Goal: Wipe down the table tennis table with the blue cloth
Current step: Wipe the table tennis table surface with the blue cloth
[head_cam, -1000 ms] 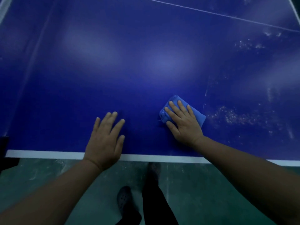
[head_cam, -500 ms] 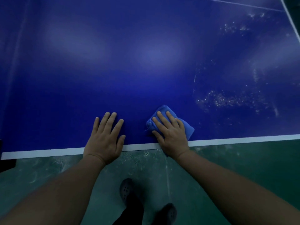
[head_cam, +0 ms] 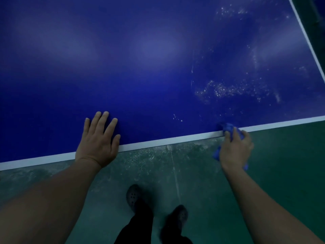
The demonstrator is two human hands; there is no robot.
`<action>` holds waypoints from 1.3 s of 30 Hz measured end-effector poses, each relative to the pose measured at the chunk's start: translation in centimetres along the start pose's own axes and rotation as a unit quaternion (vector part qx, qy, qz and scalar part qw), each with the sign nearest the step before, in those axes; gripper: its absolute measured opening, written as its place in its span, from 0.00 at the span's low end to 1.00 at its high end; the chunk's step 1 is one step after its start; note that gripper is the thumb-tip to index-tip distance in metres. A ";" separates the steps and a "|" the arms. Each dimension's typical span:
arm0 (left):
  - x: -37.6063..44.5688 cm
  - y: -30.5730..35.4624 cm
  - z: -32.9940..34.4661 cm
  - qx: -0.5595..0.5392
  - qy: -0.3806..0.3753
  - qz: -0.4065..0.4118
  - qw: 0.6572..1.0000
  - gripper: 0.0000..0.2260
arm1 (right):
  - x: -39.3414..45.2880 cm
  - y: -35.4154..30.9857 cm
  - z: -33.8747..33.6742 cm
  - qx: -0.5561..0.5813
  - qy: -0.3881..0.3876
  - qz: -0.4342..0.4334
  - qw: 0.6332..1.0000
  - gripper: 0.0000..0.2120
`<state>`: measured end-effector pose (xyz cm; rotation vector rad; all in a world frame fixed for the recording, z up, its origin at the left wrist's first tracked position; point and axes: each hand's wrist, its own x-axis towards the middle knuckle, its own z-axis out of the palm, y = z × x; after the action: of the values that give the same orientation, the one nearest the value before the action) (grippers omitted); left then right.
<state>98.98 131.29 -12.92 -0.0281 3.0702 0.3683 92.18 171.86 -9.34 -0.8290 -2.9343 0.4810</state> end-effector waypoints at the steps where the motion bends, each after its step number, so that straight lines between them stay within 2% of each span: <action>1: 0.0 0.0 0.0 -0.001 0.001 -0.001 1.000 0.29 | -0.1 -0.6 -0.3 0.005 0.021 0.010 1.000 0.21; 3: 0.0 0.1 0.0 -0.002 0.002 -0.004 1.000 0.30 | -1.2 -2.9 0.3 0.033 0.040 -0.028 0.998 0.19; 6: -0.1 0.2 -0.1 0.003 -0.001 -0.006 1.000 0.29 | -5.2 -7.5 3.2 0.042 0.045 -0.172 0.983 0.18; 8: -0.1 0.1 -0.1 0.004 0.000 -0.006 1.000 0.29 | -7.5 -10.6 5.2 0.030 0.033 -0.237 0.970 0.19; 11: -0.1 0.2 -0.1 0.009 0.000 -0.005 1.000 0.29 | -8.9 -13.9 7.4 0.022 0.000 -0.254 0.967 0.24; 13: -0.1 0.1 -0.1 0.011 -0.002 -0.004 1.000 0.29 | -8.1 -13.7 7.7 0.002 -0.009 -0.253 0.967 0.24; 15: -0.1 0.0 0.0 0.012 -0.005 -0.004 1.000 0.29 | -5.9 -11.2 7.0 -0.012 -0.014 -0.201 0.979 0.22; 19: -0.1 -0.1 -0.1 0.020 -0.008 -0.002 1.000 0.29 | 0.2 -1.0 3.1 -0.003 0.033 0.030 0.999 0.19; 21: -0.1 -0.1 -0.1 0.018 -0.008 0.000 1.000 0.29 | 1.7 1.6 1.1 0.020 0.035 0.094 0.995 0.19; 23: -0.1 -0.1 -0.1 0.016 -0.009 0.000 1.000 0.29 | 1.4 0.9 0.8 0.023 0.060 0.033 0.997 0.18; 25: -0.1 -0.1 0.0 0.017 -0.010 -0.002 1.000 0.29 | -0.5 -2.4 1.8 0.033 0.077 -0.094 0.992 0.17; 29: 0.0 -0.1 0.1 0.006 0.002 -0.002 1.000 0.29 | -5.5 -8.9 5.7 0.009 0.013 -0.326 0.945 0.19; 31: 0.0 0.0 0.2 0.003 0.010 0.002 1.000 0.29 | -4.9 -8.3 6.5 -0.035 -0.003 -0.373 0.927 0.20; 32: 0.0 0.1 0.2 0.003 0.011 0.004 1.000 0.29 | -3.5 -6.9 6.4 -0.035 0.004 -0.339 0.940 0.19; 34: -0.1 0.1 0.2 0.002 0.011 0.006 1.000 0.29 | 0.2 -3.4 4.8 -0.019 0.028 -0.167 0.985 0.17; 36: 0.0 0.0 0.1 0.002 0.008 0.005 1.000 0.29 | 3.7 0.0 1.8 0.006 0.005 0.000 1.000 0.18; 37: 0.0 0.0 0.1 0.001 0.008 0.005 1.000 0.29 | 4.9 0.9 0.2 0.032 -0.008 0.043 0.999 0.19; 39: 0.0 0.0 0.2 -0.001 0.010 0.007 1.000 0.28 | 5.5 0.2 -2.0 0.083 -0.034 0.051 0.995 0.25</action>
<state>99.00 131.31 -13.07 -0.0094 3.0906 0.3733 87.78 175.41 -7.70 -0.9629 -2.8705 0.7639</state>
